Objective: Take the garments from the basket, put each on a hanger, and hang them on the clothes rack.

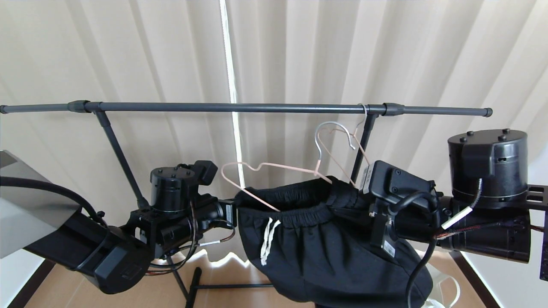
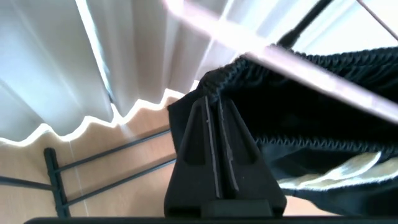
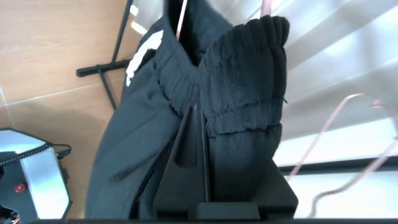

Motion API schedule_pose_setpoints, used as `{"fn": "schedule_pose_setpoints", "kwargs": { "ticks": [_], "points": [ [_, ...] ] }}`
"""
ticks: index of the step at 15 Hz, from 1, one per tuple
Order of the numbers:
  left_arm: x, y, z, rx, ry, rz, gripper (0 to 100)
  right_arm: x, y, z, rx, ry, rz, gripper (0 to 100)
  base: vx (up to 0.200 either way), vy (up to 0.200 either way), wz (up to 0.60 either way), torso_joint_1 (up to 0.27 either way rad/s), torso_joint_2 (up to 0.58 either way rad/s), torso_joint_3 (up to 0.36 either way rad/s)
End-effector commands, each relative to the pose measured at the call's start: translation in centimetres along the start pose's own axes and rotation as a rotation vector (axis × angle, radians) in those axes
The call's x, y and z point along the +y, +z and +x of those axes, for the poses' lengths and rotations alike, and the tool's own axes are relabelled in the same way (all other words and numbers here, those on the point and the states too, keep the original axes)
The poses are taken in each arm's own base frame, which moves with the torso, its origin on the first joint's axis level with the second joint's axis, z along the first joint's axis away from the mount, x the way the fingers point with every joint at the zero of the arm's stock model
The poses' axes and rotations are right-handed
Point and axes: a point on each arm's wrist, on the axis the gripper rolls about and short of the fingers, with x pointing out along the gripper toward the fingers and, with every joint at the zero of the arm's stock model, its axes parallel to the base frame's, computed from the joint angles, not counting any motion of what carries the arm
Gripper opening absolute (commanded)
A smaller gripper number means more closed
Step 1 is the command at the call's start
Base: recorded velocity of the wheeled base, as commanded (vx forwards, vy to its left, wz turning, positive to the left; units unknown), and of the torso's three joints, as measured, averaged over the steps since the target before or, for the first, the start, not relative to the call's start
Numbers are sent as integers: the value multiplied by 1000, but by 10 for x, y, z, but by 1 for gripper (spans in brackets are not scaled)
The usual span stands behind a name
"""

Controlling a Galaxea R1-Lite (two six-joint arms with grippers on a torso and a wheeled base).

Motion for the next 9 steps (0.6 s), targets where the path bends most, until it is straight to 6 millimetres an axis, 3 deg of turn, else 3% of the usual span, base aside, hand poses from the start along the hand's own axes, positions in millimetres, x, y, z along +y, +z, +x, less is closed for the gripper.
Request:
{"fn": "schedule_pose_setpoints", "kwargs": {
  "ticks": [1, 9],
  "points": [
    [5, 8, -2, -29, 13, -6, 0, 7, -18, 9, 20, 46, 13, 0, 0, 0, 0, 0, 0, 0],
    [23, 19, -2, -68, 62, -26, 0, 18, -32, 3, 45, 67, 18, 0, 0, 0, 0, 0, 0, 0]
  ]
}}
